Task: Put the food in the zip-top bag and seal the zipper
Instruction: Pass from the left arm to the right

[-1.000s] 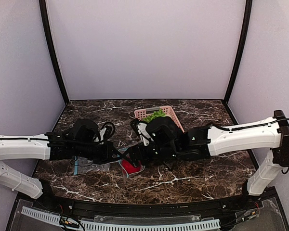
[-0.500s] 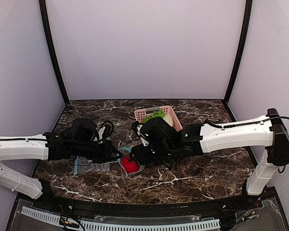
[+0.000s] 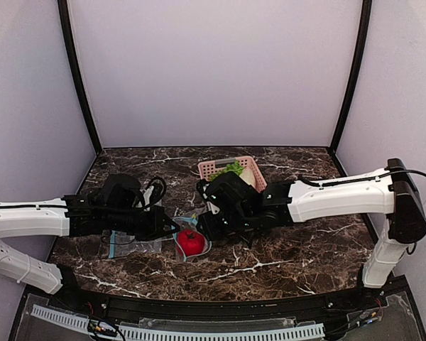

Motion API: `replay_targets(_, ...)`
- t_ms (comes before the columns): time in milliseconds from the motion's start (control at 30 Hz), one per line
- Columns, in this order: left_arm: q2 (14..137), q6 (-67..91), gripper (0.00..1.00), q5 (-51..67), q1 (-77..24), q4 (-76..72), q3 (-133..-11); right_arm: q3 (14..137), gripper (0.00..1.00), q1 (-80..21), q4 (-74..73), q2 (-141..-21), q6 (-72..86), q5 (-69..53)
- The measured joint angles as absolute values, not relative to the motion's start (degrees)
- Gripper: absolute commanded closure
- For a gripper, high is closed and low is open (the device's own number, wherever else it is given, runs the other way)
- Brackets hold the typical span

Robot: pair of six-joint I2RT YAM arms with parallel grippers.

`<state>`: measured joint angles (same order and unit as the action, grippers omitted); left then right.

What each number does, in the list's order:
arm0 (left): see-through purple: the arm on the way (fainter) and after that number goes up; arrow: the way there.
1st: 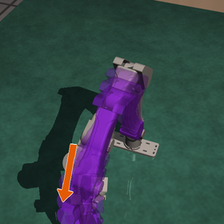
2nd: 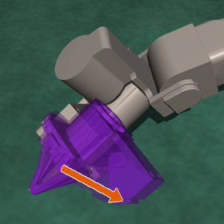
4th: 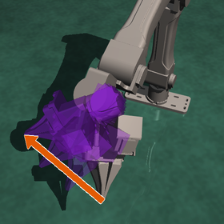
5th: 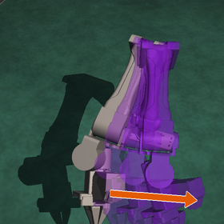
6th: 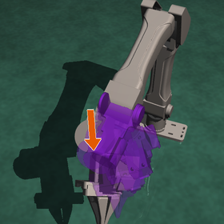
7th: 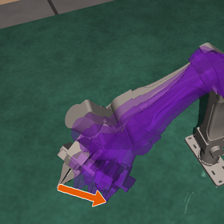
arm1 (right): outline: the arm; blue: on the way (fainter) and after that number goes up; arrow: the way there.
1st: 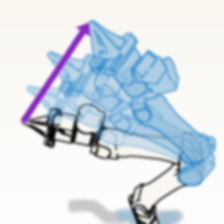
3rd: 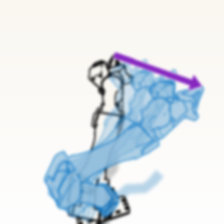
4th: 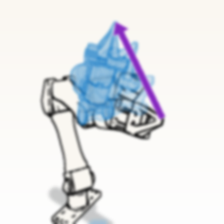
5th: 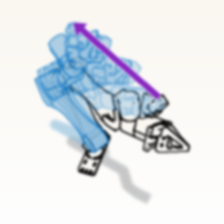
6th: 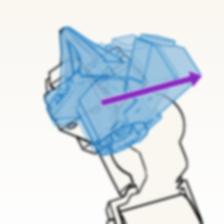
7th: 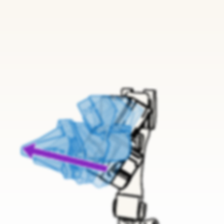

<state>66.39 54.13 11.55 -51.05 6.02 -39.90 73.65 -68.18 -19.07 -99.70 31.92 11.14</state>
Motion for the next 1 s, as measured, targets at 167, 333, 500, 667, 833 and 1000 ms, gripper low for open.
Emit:
replay_targets(167, 66.4, 54.2, 0.99, 11.6, -51.0, 6.0, -39.9, 74.8, 0.64, -67.9, -19.3, -101.2, 31.2, 10.5)
replay_targets(333, 66.4, 54.2, 0.99, 11.6, -51.0, 6.0, -39.7, 76.3, 0.89, -67.9, -19.3, -102.2, 30.1, 9.6)
replay_targets(500, 66.4, 54.2, 0.99, 10.9, -51.0, 7.0, -39.6, 77.3, 1.00, -68.0, -19.3, -102.2, 29.2, 8.7)
replay_targets(667, 66.4, 53.8, 0.99, 9.4, -51.1, 9.1, -39.6, 77.4, 1.00, -69.5, -19.3, -101.3, 28.5, 9.0)
replay_targets(833, 66.4, 53.4, 0.85, 8.8, -51.1, 10.4, -39.6, 77.1, 1.00, -71.7, -18.6, -99.8, 29.7, 10.7)
replay_targets(1000, 67.4, 52.4, 0.46, 9.0, -51.4, 11.0, -40.2, 75.5, 1.00, -72.3, -17.5, -98.9, 32.8, 12.3)
